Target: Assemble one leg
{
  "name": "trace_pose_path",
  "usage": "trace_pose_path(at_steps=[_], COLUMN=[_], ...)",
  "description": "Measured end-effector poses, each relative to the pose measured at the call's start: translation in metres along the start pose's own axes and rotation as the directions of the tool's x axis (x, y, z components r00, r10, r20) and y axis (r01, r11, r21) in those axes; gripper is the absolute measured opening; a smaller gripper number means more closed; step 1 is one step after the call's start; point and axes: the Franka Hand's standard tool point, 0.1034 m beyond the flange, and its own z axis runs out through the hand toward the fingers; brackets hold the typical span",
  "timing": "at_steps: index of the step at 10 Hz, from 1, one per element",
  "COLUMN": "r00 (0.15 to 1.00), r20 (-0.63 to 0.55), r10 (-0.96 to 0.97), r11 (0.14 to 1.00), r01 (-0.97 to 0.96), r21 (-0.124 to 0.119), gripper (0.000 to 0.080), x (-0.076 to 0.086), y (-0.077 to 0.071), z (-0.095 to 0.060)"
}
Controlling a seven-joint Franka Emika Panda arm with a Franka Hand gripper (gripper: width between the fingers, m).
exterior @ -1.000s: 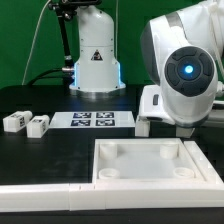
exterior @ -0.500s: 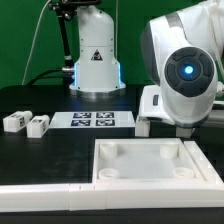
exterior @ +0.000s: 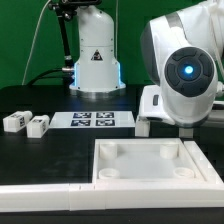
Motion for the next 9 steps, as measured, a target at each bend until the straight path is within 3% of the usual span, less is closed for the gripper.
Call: trace_pose_path(at_steps=[2,5,7,9], r00=[1.0,0.999,0.999,0.999], r20=[0.0,0.036,0.021,-0.009], r10=[-0.001,-0.031,-0.038,-0.037], r11=[1.0,0.999,0.999,0.999], r01=[0.001,0.031,0.038,0.037], r21=[0.001,0.009,0.015,0.018], gripper=[0.0286,0.0287,0.0287,0.0287], x=[0.0,-0.025,-0.042,-0.036], y=[0.001,0.021,0.023,0.021], z=[-0.001,-0.045,-0.074,-0.068])
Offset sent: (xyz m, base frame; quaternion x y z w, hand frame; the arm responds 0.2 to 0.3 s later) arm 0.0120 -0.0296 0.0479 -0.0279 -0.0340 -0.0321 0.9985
